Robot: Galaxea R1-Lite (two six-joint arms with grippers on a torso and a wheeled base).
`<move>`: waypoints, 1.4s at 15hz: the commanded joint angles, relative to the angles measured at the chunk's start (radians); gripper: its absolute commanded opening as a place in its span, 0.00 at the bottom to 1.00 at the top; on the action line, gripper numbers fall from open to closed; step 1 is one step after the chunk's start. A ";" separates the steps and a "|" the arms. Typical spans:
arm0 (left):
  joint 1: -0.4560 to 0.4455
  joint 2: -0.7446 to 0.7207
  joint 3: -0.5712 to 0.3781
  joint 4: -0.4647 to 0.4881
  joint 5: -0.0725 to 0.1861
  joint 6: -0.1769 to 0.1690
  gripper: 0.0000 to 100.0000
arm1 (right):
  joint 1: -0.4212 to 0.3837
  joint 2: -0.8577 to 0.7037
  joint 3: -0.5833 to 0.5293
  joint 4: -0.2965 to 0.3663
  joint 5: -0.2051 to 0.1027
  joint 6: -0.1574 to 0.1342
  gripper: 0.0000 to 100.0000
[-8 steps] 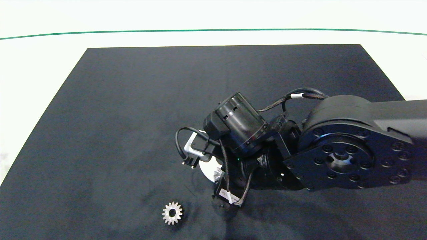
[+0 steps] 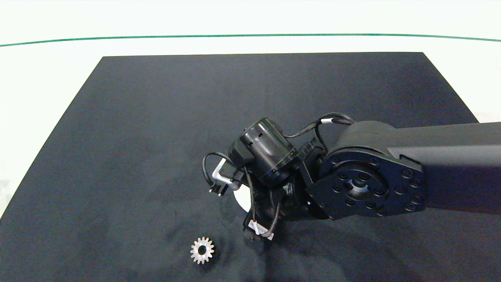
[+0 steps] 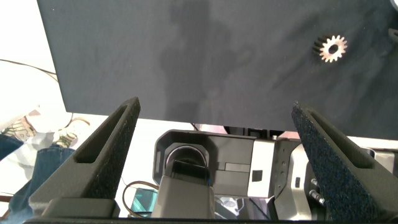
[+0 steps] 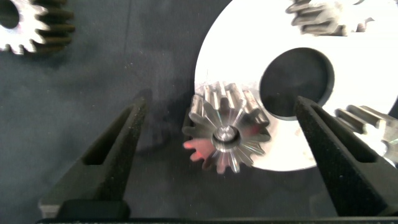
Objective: Remove an incorrectly installed larger gear and replace it with the correct smaller gear
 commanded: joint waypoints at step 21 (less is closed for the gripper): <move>-0.002 -0.004 0.000 0.006 0.001 -0.001 1.00 | -0.027 0.011 -0.002 0.048 -0.008 -0.026 0.51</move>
